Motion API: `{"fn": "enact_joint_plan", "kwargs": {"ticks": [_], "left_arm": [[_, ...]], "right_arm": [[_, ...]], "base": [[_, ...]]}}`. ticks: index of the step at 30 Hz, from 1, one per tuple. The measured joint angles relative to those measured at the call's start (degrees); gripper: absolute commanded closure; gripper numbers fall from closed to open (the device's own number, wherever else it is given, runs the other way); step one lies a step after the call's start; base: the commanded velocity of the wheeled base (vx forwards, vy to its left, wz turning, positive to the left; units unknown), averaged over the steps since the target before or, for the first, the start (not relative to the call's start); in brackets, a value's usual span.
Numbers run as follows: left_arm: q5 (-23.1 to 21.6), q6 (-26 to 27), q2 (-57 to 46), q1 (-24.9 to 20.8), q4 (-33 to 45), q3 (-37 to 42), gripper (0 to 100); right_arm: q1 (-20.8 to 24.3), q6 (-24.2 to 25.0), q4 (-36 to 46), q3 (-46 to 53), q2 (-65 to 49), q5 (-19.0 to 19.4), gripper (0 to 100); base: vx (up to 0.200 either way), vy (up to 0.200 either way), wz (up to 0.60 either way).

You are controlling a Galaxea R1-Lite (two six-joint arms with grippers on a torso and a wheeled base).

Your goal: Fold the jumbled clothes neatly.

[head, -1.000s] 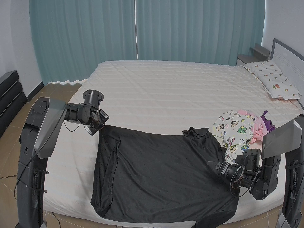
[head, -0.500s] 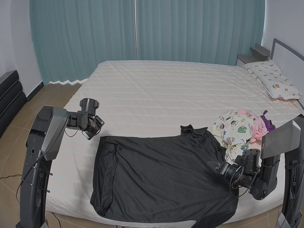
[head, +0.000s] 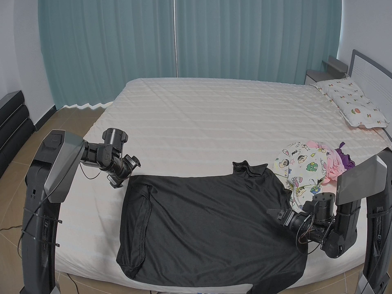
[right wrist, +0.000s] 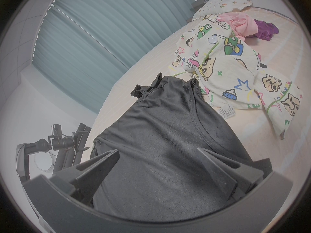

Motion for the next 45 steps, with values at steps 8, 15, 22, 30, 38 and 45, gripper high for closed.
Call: {"fn": "enact_joint_plan", "kwargs": {"ticks": [8, 15, 22, 30, 38, 45], "left_arm": [[-0.49, 3.29, -4.24, -4.35, -2.84, 10.91, 0], [0.6, 3.49, -4.8, -5.81, -3.72, 12.43, 100], [1.97, 3.6, -3.36, -5.84, -6.1, 12.09, 100], [2.18, 3.67, -1.61, -5.07, -6.11, 11.36, 100], [1.91, 3.95, -2.1, -3.15, -5.66, 11.68, 100], [0.99, 4.39, -3.36, -3.0, -5.94, 14.49, 0]], "right_arm": [[0.09, 0.0, 0.0, 0.11, 0.0, 0.02, 0], [0.13, 0.0, 0.0, 0.13, 0.0, 0.02, 0], [0.09, 0.0, -0.02, 0.16, 0.0, 0.02, 0], [0.09, 0.04, 0.0, 0.16, 0.0, 0.0, 0], [0.09, 0.02, 0.0, 0.22, 0.0, 0.02, 0], [0.09, 0.02, 0.0, 0.18, 0.07, 0.02, 0]], "base": [[0.0, 0.0, 0.0], [0.0, 0.0, 0.0], [0.0, 0.0, 0.0], [0.0, 0.0, 0.0], [0.0, 0.0, 0.0], [0.0, 0.0, 0.0]]}}
